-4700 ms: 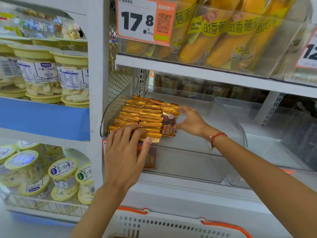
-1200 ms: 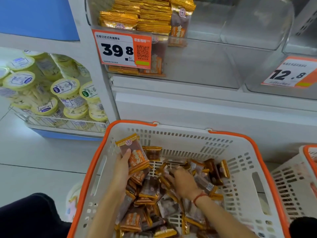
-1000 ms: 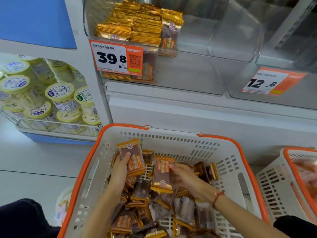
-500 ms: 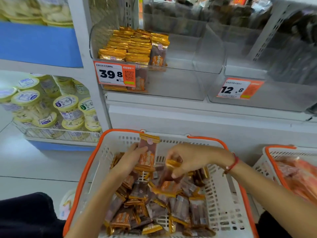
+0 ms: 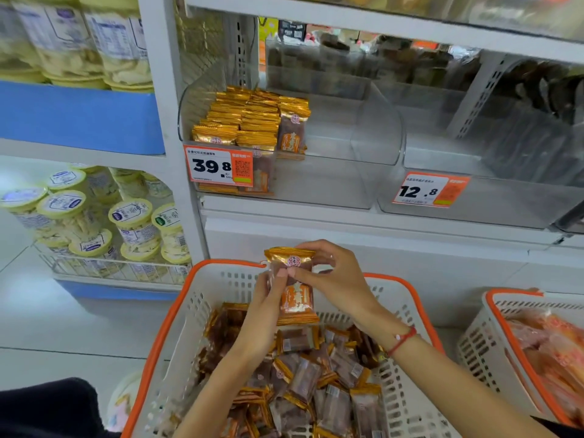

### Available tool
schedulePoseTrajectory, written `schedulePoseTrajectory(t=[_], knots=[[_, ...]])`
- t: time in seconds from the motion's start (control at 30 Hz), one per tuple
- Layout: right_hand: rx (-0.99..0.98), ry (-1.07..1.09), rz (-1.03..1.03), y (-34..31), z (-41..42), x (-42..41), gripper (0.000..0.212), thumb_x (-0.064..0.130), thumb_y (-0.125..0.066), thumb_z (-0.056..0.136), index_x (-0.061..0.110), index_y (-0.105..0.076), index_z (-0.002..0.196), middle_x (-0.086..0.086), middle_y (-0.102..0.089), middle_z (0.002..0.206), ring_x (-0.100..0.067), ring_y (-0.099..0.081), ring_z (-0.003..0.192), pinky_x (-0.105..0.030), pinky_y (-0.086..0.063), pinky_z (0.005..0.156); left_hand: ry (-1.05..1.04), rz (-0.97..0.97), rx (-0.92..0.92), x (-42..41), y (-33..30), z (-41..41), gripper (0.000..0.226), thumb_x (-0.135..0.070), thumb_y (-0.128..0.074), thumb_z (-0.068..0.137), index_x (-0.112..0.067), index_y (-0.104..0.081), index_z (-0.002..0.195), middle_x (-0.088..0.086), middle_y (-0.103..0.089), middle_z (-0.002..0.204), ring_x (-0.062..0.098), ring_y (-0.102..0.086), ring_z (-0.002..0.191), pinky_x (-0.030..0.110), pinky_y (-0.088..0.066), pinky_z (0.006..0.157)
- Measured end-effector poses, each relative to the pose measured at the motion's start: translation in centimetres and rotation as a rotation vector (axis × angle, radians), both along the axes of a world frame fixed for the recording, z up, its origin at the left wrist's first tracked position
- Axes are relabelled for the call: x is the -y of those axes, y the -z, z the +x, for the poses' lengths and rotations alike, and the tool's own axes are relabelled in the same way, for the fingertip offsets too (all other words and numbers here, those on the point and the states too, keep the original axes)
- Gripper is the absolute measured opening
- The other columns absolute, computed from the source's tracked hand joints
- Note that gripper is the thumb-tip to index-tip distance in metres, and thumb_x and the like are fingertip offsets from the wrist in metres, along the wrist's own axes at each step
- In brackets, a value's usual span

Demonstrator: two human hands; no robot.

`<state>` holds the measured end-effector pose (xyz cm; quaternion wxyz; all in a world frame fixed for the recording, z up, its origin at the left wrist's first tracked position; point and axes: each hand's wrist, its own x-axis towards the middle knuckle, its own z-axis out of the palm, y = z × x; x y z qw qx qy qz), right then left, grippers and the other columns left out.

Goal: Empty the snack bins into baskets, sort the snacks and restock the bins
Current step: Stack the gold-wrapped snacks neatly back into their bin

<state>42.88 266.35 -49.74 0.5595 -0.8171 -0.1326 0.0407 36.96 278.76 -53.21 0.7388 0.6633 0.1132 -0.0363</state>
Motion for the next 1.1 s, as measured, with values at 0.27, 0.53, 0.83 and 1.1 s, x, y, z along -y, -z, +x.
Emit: schedulePoseTrajectory(t=[0.27, 0.53, 0.83, 1.1], knots=[[-0.184, -0.319, -0.034, -5.3, 2.1, -0.4, 0.048, 0.021, -0.058, 0.096, 0.029, -0.037, 0.139, 0.010, -0.055, 0.132, 0.000, -0.055, 0.116, -0.020, -0.049, 0.092, -0.089, 0.178, 0.381, -0.8, -4.7, 3.1, 0.036, -0.060, -0.032, 0.098, -0.037, -0.047, 0.120, -0.034, -0.055, 0.109, -0.011, -0.048, 0.116, 0.017, -0.040, 0.097], [0.099, -0.138, 0.171, -12.8, 7.9, -1.7, 0.040, 0.022, -0.072, 0.084, 0.023, -0.053, 0.120, 0.004, -0.066, 0.113, -0.010, -0.066, 0.101, -0.022, -0.055, 0.079, -0.322, 0.646, 0.696, -2.8, -12.0, 10.8, 0.044, -0.075, -0.019, 0.084, -0.057, -0.046, 0.113, -0.037, -0.027, 0.134, -0.018, -0.015, 0.127, 0.008, -0.011, 0.101], [0.119, 0.117, -0.133, -14.3, 20.4, -2.4, 0.047, 0.029, -0.076, 0.082, 0.025, -0.040, 0.111, 0.009, -0.058, 0.107, -0.010, -0.058, 0.099, -0.018, -0.045, 0.068, -0.396, 1.299, 0.677, -9.6, -8.1, 15.7, 0.055, -0.049, -0.023, 0.100, -0.021, -0.063, 0.126, -0.004, -0.061, 0.130, 0.018, -0.049, 0.126, 0.029, -0.024, 0.110], [-0.203, -0.137, -0.232, -10.7, 25.3, -4.6, 0.058, 0.001, -0.075, 0.080, 0.018, -0.049, 0.129, -0.005, -0.059, 0.127, -0.021, -0.062, 0.105, -0.027, -0.059, 0.070, -0.455, 1.299, 0.735, -9.4, -8.0, 16.0, 0.045, -0.040, -0.033, 0.099, -0.021, -0.070, 0.115, -0.004, -0.064, 0.123, 0.018, -0.052, 0.120, 0.034, -0.031, 0.105]])
